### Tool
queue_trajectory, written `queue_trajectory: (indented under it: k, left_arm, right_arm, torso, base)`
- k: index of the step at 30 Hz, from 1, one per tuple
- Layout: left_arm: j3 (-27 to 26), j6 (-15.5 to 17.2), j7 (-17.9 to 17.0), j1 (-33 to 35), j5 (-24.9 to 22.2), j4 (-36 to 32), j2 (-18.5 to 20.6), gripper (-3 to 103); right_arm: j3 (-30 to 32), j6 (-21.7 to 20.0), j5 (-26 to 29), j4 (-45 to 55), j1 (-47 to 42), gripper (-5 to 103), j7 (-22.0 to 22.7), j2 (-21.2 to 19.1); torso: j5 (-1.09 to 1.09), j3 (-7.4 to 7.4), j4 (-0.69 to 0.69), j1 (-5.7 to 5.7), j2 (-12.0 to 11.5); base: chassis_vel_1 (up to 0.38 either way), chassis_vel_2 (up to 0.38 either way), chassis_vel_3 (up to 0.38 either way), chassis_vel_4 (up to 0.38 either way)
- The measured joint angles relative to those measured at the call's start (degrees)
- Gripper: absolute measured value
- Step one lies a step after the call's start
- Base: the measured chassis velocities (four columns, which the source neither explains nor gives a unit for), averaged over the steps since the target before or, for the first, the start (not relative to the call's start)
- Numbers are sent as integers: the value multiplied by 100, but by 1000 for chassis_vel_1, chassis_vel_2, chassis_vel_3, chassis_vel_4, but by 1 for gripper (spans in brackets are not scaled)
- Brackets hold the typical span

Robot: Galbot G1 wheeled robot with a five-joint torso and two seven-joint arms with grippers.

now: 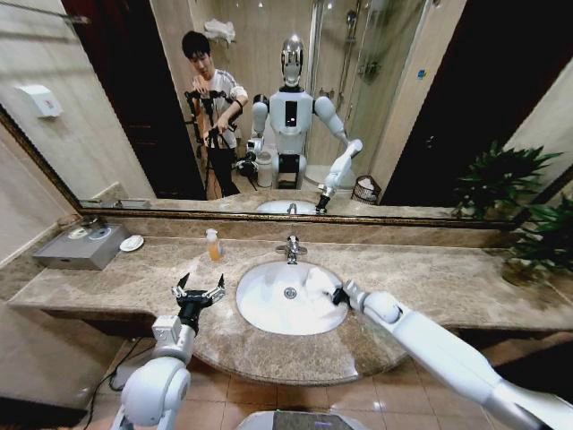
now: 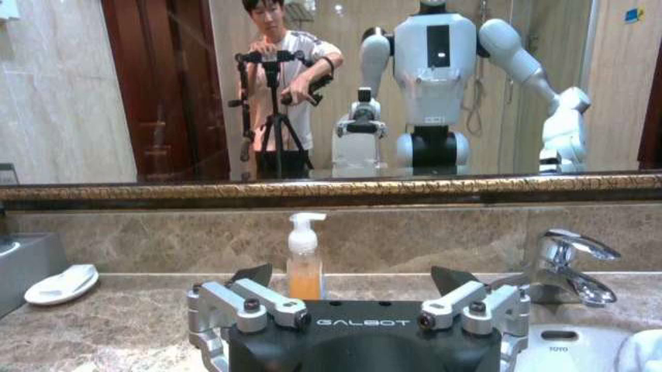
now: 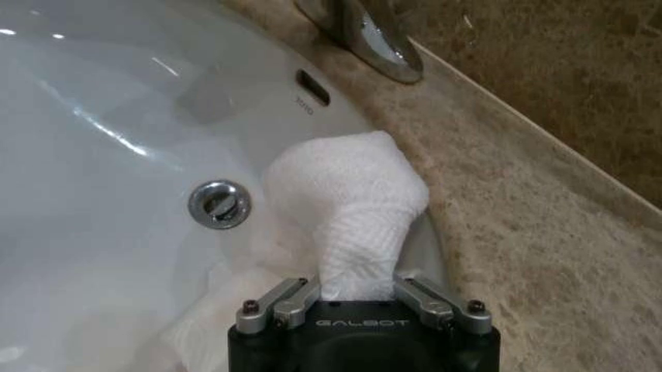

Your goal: Pick up the towel from the sink counter and wipe the mirror surface.

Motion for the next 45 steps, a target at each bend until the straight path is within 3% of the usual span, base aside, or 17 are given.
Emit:
queue_trajectory:
  k: [7, 14, 19, 22, 23, 24, 26, 28, 29, 32, 34, 38, 45]
  left_arm:
    - [0, 0, 0, 0, 0, 0, 0, 100]
    - [0, 0, 0, 0, 0, 0, 0, 100]
    - [0, 0, 0, 0, 0, 0, 0, 100]
    - [0, 0, 0, 0, 0, 0, 0, 100]
    - [0, 0, 0, 0, 0, 0, 0, 100]
    - [1, 0, 0, -1, 0, 0, 0, 100]
    - [0, 0, 0, 0, 0, 0, 0, 100]
    - [0, 0, 0, 0, 0, 0, 0, 100]
    - [0, 0, 0, 0, 0, 0, 0, 100]
    - [1, 0, 0, 0, 0, 0, 0, 100]
    - [0, 0, 0, 0, 0, 0, 0, 100]
    - [1, 0, 0, 0, 0, 0, 0, 100]
    - [0, 0, 0, 0, 0, 0, 0, 100]
  right_arm:
    - [-156, -46, -5, 681, -536, 10, 17, -262]
    - [127, -99, 271, 1553, -1070, 10, 370, -485]
    - [970, -108, 342, 2316, -1703, 10, 465, -759]
    - [1816, -47, 479, 2852, -2305, 10, 474, -860]
    - [1816, -47, 479, 2852, -2305, 10, 474, -860]
    - [2275, 65, 656, 3172, -2649, 10, 633, -814]
    - [2484, 145, 790, 3367, -2817, 10, 832, -743]
    - [2996, 388, 988, 3759, -3080, 10, 1367, -352]
    - [2996, 388, 988, 3759, -3080, 10, 1367, -352]
    - [3757, 589, 981, 3982, -3223, 10, 1636, 127]
    - [3997, 520, 1003, 4031, -3286, 10, 1638, 192]
    - [5302, -553, 1586, 4291, -3918, 10, 1477, 230]
    - [5766, -1324, 1930, 3968, -4433, 10, 1515, 166]
  torso:
    - [0, 0, -4, -2, 0]
    - [-1, -1, -1, -3, 0]
    - [0, -1, -2, -2, 0]
    - [-1, -1, -4, -2, 1]
    - [-1, -1, -4, -2, 1]
    - [-2, -1, -5, -2, 1]
    - [0, -1, -5, -2, 1]
    - [-1, -1, -3, -3, 1]
    - [-1, -1, -3, -3, 1]
    - [2, -1, 0, -2, 1]
    - [-1, -1, 0, -2, 1]
    - [1, 0, -4, -1, 1]
    - [1, -1, -3, -2, 1]
  base:
    - [0, 0, 0, 0]
    - [0, 0, 0, 0]
    - [0, 0, 0, 0]
    - [0, 0, 0, 0]
    - [0, 0, 0, 0]
    - [0, 0, 0, 0]
    - [0, 0, 0, 0]
    - [0, 0, 0, 0]
    - [0, 0, 0, 0]
    - [0, 0, 0, 0]
    - [0, 0, 0, 0]
    - [0, 0, 0, 0]
    - [0, 0, 0, 0]
